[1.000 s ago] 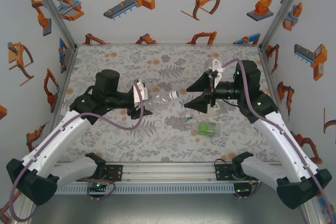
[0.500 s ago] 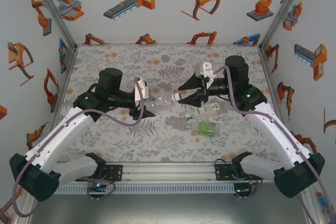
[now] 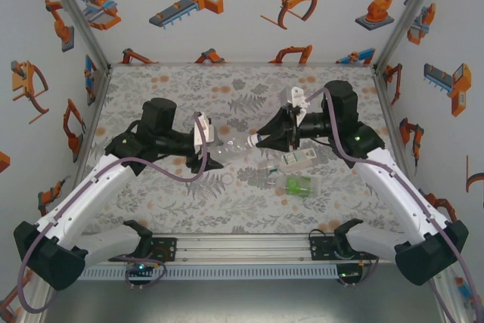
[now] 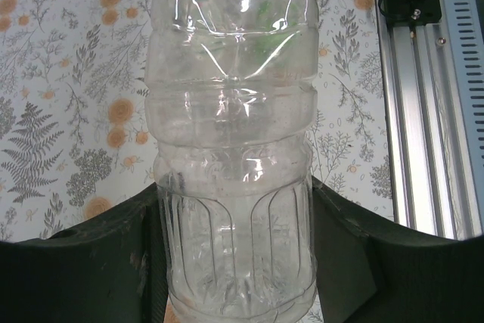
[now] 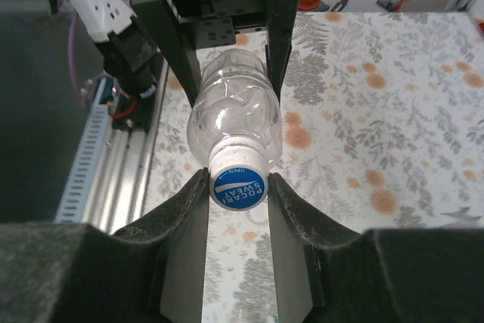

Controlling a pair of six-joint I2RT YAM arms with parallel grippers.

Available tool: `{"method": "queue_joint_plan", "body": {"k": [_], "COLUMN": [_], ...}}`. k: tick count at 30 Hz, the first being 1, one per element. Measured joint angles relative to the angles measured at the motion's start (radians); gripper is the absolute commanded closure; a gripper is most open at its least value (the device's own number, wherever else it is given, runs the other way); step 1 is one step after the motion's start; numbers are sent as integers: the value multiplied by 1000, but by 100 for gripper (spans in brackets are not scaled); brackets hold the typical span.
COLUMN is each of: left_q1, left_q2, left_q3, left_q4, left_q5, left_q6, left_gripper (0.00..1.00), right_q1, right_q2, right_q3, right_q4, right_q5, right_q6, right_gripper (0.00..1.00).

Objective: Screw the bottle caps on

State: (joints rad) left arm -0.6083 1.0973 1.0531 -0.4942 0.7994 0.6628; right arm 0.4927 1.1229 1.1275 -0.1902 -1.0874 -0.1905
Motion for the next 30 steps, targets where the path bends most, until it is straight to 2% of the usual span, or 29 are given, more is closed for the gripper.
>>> {"method": "queue_joint_plan", "body": {"k": [4, 7, 9, 14, 17, 22, 24, 27, 28, 30], "left_q1": [0, 0, 0, -1, -1, -1, -2, -3, -5, -5], "left_q2": [0, 0, 0, 0, 1, 15, 17, 18, 18, 19], "left_q3": [0, 0, 0, 0, 0, 0, 0, 0, 1, 8], "left_q4": [0, -1, -1, 1, -8, -50, -52, -52, -50, -36], "left_q5": [-3, -14, -19, -32, -55, -83, -84, -84, -83, -90], "left_q6": [-2, -2, -2, -2, -2, -1, 2, 3, 3, 3], "left_gripper": [100, 100, 100, 100, 100, 100, 100, 100, 100, 100], "right_q1": [9, 28, 47, 91, 94, 95, 97, 100, 101, 109], "right_q2": [-9, -35, -43, -13, 34, 70, 70, 79, 90, 108], "right_q3": [-30, -64, -59, 63, 113, 120, 119, 142, 167, 221], "right_q4": [80, 108, 84, -164, -277, -396, -410, -447, -470, -519], "right_q5": [65, 176, 252, 432, 475, 533, 546, 563, 567, 573], "right_q6": [290, 556, 710, 1022, 1207, 1413, 1454, 1452, 1430, 1362], "right_gripper": [92, 99, 100, 100, 100, 100, 89, 58, 52, 46]}}
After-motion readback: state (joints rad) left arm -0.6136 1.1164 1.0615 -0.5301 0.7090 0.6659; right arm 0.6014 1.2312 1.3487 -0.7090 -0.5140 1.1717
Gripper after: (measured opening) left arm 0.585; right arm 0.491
